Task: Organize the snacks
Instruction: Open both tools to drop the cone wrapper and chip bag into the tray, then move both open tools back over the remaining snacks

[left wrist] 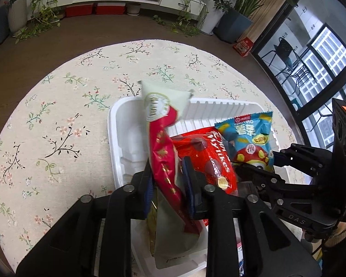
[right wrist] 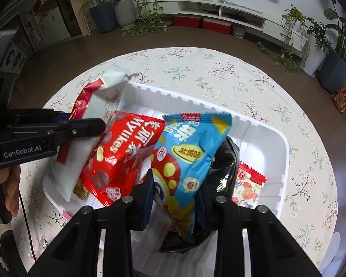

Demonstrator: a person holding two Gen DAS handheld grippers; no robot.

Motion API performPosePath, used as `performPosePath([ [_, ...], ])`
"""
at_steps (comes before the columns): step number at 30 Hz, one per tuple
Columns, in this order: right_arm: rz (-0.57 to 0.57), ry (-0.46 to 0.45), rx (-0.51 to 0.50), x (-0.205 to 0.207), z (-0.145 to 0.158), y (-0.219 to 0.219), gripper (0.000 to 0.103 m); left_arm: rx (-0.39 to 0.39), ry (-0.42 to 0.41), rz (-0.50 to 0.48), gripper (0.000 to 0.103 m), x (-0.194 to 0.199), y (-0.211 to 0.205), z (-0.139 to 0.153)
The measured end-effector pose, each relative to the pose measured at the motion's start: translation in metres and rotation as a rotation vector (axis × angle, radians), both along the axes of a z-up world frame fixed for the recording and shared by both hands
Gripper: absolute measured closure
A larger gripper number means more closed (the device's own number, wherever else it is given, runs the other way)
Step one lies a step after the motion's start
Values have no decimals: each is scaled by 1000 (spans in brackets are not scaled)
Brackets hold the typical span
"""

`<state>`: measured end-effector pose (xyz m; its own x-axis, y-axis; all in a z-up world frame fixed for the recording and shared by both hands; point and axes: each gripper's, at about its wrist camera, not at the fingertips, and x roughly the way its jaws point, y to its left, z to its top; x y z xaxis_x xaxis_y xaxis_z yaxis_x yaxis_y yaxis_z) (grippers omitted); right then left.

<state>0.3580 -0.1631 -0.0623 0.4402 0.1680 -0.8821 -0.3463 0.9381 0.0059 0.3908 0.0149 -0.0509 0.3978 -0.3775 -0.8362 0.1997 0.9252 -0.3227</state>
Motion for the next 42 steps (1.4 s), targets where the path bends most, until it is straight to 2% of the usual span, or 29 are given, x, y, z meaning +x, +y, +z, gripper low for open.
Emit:
performPosePath([
  [1, 1, -2, -3, -1, 0, 0, 68, 3, 0, 0, 72, 0, -1, 0],
  [2, 2, -7, -5, -2, 1, 0, 68, 7, 0, -1, 60, 1, -3, 1],
  [4, -2, -9, -4, -3, 3, -1, 67, 9, -4, 3, 46, 0, -5, 2],
  [9, 3, -20, -22, -8, 6, 0, 67, 18, -14, -9, 46, 1, -9, 6],
  [15, -7, -37, 7, -12, 17, -4, 52, 18, -21, -4, 45, -6, -5, 5],
  [21, -17, -86, 45, -31, 39, -15, 39, 13, -58, 15, 22, -26, 2, 18],
  [23, -21, -100, 67, -38, 44, -19, 33, 2, -80, 22, 11, -37, 4, 26],
  [25, -26, -117, 101, -49, 49, -25, 22, 5, -97, 20, 4, -47, 6, 31],
  [28, -36, -134, 137, -62, 53, -32, 16, 9, -120, 23, 2, -64, 9, 38],
  [32, -70, -140, 195, -76, 53, -44, 14, 29, -138, 27, 1, -91, 12, 44],
  [38, -92, -173, 344, -113, 60, -66, 8, 65, -247, -1, 1, -144, 16, 53],
  [42, -133, -165, 438, -143, 60, -83, 7, 1, -199, 61, 1, -175, 34, 55],
])
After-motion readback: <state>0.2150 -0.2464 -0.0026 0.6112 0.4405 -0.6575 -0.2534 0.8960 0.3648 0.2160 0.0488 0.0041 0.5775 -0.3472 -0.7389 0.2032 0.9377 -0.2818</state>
